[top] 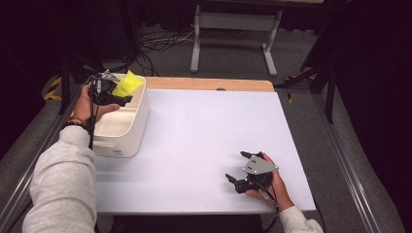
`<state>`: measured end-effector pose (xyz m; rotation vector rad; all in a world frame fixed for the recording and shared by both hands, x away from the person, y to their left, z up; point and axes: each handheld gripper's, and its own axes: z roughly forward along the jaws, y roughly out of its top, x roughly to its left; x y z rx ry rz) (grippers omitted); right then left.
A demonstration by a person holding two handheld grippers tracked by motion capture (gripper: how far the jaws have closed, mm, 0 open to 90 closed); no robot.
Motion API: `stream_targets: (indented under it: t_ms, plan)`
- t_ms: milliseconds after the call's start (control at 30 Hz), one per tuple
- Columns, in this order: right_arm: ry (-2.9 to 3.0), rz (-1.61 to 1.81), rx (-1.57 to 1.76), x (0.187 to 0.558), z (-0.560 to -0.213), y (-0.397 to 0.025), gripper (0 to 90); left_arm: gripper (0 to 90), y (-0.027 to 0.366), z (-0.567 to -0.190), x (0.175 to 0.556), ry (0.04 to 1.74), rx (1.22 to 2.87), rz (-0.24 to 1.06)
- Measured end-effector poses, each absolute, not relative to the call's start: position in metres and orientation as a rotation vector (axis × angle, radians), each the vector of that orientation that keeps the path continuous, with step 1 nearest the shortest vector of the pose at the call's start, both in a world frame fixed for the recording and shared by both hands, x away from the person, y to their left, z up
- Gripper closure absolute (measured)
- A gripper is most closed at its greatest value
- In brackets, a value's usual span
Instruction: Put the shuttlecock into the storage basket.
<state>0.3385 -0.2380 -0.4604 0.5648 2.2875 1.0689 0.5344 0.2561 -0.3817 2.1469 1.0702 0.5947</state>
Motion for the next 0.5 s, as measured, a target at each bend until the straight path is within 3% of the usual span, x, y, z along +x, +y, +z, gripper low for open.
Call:
stream_targets:
  t_ms: [167,500]
  plan:
    - [2.301,1.065,0.566,0.3395,-0.4616,-0.2374,9.3,33.2,0.2554,-0.3828,0.5354,1.080,2.159,0.604]
    - [2.317,1.067,0.569,0.3409,-0.4625,-0.2372,9.2,33.8,0.2521,-0.3869,0.5367,1.083,2.215,0.566]
